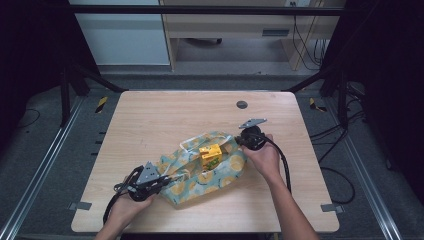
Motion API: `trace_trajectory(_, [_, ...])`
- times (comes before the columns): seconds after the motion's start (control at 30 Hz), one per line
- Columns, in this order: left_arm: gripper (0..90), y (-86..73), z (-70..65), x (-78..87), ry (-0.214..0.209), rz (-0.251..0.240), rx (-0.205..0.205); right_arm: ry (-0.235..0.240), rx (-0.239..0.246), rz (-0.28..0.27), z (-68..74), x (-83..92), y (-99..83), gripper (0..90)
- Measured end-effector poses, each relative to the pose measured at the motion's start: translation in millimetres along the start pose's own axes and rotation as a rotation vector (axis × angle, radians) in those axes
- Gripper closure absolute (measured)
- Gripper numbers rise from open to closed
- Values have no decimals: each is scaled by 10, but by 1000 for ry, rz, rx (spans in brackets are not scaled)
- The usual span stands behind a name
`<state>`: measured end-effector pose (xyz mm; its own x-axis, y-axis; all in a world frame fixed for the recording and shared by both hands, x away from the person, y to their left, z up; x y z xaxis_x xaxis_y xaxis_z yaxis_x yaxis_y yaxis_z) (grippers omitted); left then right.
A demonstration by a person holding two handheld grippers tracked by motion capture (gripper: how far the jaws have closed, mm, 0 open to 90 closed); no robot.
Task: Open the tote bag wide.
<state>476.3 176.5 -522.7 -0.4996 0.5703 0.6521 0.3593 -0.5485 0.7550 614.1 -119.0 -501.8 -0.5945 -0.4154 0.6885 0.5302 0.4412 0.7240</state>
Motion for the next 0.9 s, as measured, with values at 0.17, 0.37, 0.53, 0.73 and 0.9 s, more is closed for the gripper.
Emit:
trace_trajectory(0.17, [869,-13,-9,-14,-8,6,8,-2,-10,21,-35,-57,-72,900])
trace_trajectory(0.37, [883,-30,-44,-53,-18,25,8,-3,-21,29,-47,-97,-118,900])
trace_trajectory(0.53, [884,-37,-76,-69,-25,36,1,-3,-17,36,-43,-118,-172,900])
trace_trajectory(0.73, [885,-63,-117,-105,-27,64,-16,-9,-16,37,-52,-126,-171,900])
trace_trajectory(0.9, [885,-69,-157,-120,-36,71,-25,-13,-7,59,-53,-144,-211,900])
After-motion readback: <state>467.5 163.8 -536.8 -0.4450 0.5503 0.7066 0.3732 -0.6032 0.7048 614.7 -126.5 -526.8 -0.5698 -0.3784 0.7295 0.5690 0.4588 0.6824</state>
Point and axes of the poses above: each handheld gripper's, and its own axes: x roughly backward along the jaws, y roughly out of its top, z roughly to its left, the point moved 7 cm from there along -x, roughly forward along the jaws, and after that the axes turned 1 degree about -y, right-handed, at the moved point
